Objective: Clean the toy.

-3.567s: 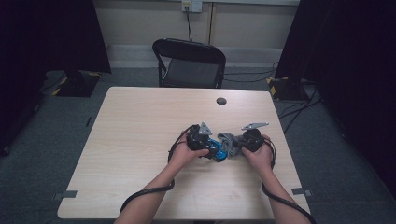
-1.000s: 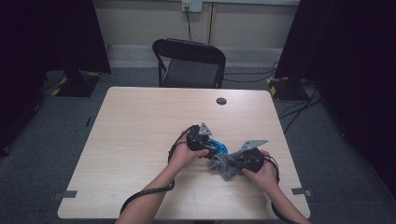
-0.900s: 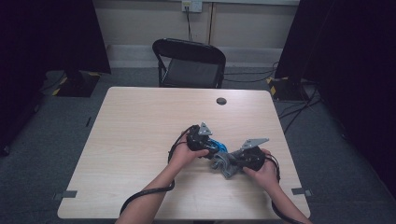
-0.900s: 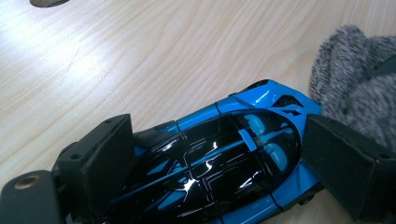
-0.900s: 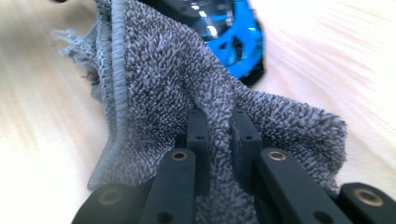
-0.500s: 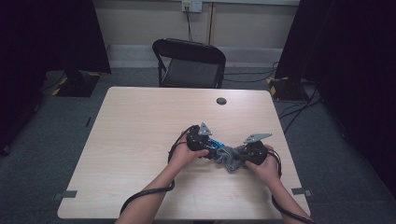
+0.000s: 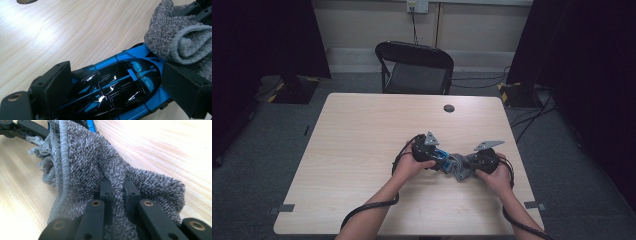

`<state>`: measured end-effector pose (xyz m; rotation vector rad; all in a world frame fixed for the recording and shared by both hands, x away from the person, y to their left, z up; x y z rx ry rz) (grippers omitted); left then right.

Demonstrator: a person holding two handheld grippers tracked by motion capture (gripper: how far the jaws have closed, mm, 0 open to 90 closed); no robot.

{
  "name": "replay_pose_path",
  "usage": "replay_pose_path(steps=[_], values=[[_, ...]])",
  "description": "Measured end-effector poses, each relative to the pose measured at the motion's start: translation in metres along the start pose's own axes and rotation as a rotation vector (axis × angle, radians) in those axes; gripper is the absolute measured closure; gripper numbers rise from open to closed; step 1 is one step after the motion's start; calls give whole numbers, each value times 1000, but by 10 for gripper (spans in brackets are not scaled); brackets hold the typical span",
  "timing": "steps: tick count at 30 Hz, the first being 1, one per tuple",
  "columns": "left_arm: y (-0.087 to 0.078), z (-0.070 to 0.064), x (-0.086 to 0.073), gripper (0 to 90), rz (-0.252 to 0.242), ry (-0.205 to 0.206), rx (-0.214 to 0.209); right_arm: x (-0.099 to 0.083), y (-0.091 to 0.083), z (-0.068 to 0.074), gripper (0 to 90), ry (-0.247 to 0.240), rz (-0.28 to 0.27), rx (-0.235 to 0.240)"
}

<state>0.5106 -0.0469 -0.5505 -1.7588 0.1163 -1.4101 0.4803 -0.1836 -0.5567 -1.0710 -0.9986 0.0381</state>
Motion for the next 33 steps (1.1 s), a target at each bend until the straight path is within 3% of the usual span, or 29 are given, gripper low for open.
replay_pose_path(steps=[33], values=[[0,0,0,100,6,0,-1,21,14,-29,808,37,17,-99]])
Point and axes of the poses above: each handheld gripper's, and its own axes: y roughly forward along the jaws, x roughly out of its top, z roughly to its left, the point moved 10 cm from there along y, roughly forward along the jaws, and after that the axes turned 1 degree about z, right-handed, at the moved point
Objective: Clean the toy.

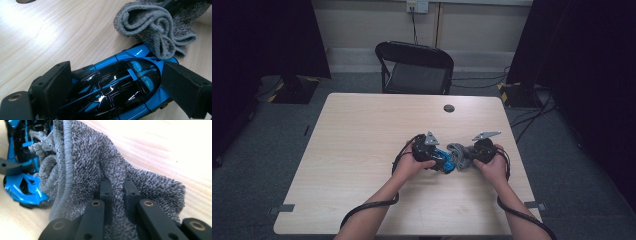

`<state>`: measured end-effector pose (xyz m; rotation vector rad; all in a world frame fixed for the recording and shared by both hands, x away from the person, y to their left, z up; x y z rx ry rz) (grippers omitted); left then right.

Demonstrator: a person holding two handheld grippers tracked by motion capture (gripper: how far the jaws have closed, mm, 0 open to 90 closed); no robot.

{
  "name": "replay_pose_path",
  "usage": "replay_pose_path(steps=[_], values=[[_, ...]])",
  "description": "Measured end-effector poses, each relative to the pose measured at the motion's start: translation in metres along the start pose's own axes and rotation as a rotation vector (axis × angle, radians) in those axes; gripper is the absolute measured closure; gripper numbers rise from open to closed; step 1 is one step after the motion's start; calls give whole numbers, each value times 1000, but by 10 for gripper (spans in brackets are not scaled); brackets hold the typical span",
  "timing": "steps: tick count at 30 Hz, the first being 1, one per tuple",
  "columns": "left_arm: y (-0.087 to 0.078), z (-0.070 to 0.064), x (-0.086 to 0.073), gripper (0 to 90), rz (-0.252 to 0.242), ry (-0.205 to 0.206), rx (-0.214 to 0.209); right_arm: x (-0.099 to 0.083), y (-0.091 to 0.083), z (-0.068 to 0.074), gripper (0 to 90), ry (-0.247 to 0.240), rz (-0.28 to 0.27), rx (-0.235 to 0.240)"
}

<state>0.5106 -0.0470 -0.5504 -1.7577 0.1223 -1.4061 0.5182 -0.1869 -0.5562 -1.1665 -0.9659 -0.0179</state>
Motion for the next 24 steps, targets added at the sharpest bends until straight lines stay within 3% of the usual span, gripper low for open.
replay_pose_path(steps=[8,14,17,24], values=[[0,0,0,100,2,-1,0,9,5,-6,808,22,-5,-30],[0,0,0,100,2,0,-1,20,4,-14,808,72,-35,-68],[0,0,0,101,2,0,-3,26,-2,-15,807,78,-67,-66],[0,0,0,104,4,3,-5,28,-29,-9,807,40,-123,-41]])
Point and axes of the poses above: each handheld gripper's, and its own axes: y roughly forward along the jaws, x roughly out of its top, z roughly to its left, the point moved 10 cm from there along y, roughly forward along the jaws, and after that the axes turned 1 degree about z, right-handed, at the moved point
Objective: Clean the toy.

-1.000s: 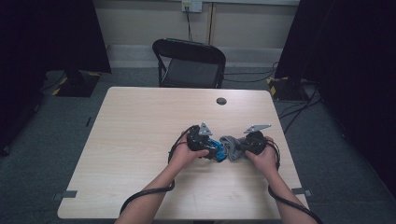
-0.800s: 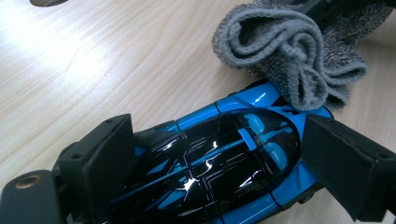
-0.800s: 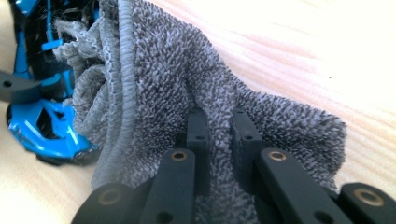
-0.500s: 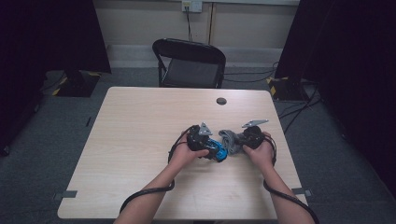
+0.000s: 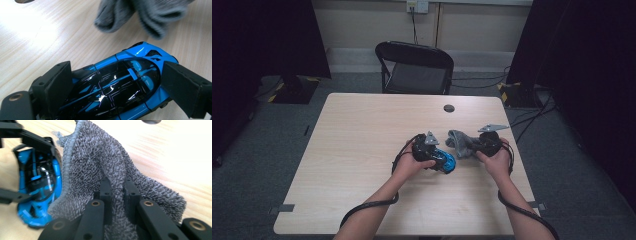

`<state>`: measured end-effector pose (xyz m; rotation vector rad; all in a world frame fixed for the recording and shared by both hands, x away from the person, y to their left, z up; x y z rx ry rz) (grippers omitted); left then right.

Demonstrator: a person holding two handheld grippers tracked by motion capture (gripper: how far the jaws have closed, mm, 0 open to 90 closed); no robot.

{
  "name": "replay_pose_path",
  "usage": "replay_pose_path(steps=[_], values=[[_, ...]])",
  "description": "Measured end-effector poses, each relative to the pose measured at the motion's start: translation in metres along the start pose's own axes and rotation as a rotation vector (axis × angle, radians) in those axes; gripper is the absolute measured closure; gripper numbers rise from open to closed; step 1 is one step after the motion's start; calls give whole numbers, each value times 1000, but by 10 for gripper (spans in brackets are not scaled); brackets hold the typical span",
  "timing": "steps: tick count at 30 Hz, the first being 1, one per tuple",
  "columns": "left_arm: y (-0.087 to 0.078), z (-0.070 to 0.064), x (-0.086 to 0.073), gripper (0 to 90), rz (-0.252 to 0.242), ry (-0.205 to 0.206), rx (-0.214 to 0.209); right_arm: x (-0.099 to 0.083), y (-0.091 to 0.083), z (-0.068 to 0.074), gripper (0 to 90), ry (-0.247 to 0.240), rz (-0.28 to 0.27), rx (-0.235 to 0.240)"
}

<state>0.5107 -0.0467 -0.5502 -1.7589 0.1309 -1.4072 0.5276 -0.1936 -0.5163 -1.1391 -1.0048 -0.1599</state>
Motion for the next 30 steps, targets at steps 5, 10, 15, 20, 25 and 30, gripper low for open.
replay_pose_path(steps=[5,10,15,20,25,30], values=[[0,0,0,103,3,2,-4,-5,-18,4,806,-20,-24,33],[0,0,0,105,1,4,-6,-15,-33,11,805,-39,-37,62],[0,0,0,105,-5,5,-6,-26,-41,27,805,-73,-34,101],[0,0,0,105,-4,5,-8,-43,-46,46,805,-113,-15,139],[0,0,0,105,-8,5,-8,-60,-48,68,805,-150,21,201],[0,-1,0,105,-12,6,-9,-73,-41,89,804,-206,65,250]])
Point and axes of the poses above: each handheld gripper's, and its own axes: y roughly forward along the jaws, x roughly out of its top, z roughly to its left, the point moved 10 cm from there along y, roughly forward along the jaws, and after that the axes turned 1 degree about z, right-handed, at the moved point
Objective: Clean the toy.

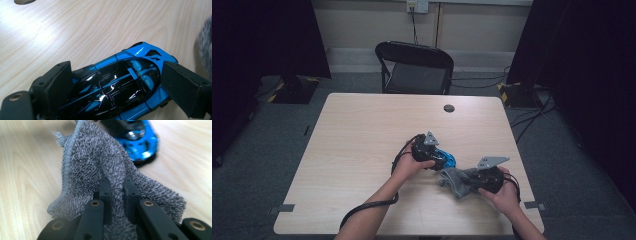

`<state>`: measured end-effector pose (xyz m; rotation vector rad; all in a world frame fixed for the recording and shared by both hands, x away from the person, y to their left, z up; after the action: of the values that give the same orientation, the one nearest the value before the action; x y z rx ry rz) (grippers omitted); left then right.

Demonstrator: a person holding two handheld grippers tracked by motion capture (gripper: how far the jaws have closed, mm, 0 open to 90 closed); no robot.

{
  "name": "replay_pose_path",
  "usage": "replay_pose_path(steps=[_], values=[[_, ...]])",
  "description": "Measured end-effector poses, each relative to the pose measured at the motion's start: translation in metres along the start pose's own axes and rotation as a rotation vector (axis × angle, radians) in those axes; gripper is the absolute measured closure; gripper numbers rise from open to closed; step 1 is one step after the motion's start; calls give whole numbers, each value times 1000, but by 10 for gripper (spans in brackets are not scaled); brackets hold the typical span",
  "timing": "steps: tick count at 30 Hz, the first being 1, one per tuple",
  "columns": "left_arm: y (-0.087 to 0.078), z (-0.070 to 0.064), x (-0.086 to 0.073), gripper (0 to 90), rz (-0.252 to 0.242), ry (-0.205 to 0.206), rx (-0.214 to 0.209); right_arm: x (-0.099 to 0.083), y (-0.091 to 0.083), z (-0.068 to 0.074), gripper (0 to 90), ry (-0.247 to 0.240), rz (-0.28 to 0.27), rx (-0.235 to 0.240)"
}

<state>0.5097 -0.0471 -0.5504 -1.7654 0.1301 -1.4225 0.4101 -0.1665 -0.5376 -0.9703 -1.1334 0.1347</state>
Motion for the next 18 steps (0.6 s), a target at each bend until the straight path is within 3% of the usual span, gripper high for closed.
replay_pose_path(steps=[6,8,18], values=[[1,-3,1,106,-3,1,-5,1,20,8,802,-29,38,6],[1,-3,1,108,-3,4,-7,2,25,5,802,-42,55,-21],[0,-2,0,110,-9,6,-4,4,28,-15,800,26,49,-40]])
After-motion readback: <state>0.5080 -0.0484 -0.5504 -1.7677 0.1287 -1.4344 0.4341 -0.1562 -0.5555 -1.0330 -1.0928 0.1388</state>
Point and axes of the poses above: each handheld gripper's, and its own axes: y roughly forward along the jaws, x roughly out of its top, z roughly to its left, the point moved 10 cm from there along y, roughly forward along the jaws, and after that the axes turned 1 degree about z, right-handed, at the moved point
